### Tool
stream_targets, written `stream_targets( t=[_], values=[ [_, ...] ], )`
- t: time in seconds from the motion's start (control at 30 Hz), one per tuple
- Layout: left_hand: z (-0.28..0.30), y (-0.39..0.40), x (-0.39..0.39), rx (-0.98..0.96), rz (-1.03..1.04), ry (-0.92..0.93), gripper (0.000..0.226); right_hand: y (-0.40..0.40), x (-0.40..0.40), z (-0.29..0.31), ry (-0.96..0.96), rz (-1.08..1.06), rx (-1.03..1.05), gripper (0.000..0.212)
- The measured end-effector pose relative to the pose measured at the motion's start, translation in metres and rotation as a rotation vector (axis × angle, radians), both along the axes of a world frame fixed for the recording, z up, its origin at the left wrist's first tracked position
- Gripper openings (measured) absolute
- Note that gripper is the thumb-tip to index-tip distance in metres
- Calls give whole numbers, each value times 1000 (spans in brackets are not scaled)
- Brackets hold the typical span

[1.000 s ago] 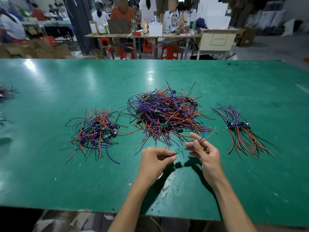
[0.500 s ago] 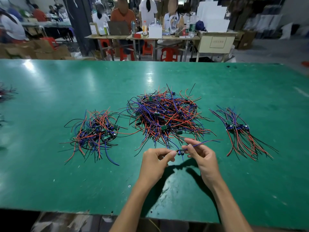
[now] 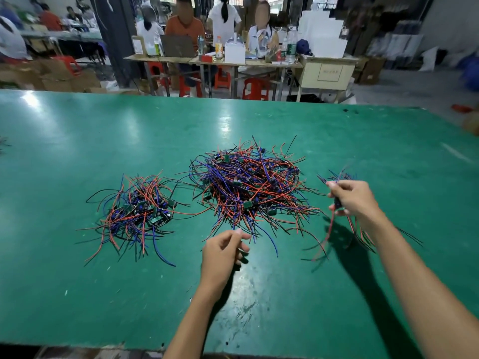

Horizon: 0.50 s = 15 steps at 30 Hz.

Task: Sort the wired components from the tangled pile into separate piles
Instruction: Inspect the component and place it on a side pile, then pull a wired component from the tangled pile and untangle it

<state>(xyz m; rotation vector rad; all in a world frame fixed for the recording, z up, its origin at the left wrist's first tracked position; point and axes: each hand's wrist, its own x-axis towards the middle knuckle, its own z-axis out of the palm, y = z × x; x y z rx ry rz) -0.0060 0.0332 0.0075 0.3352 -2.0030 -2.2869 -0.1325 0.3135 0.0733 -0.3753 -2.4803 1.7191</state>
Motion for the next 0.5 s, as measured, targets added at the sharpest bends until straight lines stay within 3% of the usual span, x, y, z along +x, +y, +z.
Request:
stream_targets(
  t=[0.1, 0.17, 0.23, 0.33, 0.4, 0.5],
  values=[
    [1, 2, 3, -46, -7, 32, 28, 23, -27, 12, -64, -61, 317, 24],
    [0, 3, 3, -52, -10, 41, 28, 26, -33, 15, -136, -86, 724, 33],
    [0, 1, 2, -56, -5, 47, 28, 11, -28, 16, -44, -67, 944, 33],
    [-1, 0, 1, -54, -3, 52, 28, -29, -9, 2, 191, 176, 798, 16],
    [-2, 1, 0, -61, 0, 52, 29, -57, 2, -17, 188, 340, 821, 13],
    [-4, 1, 0, -58, -9, 55, 29, -84, 9, -48, 153, 377, 840, 24]
  ],
)
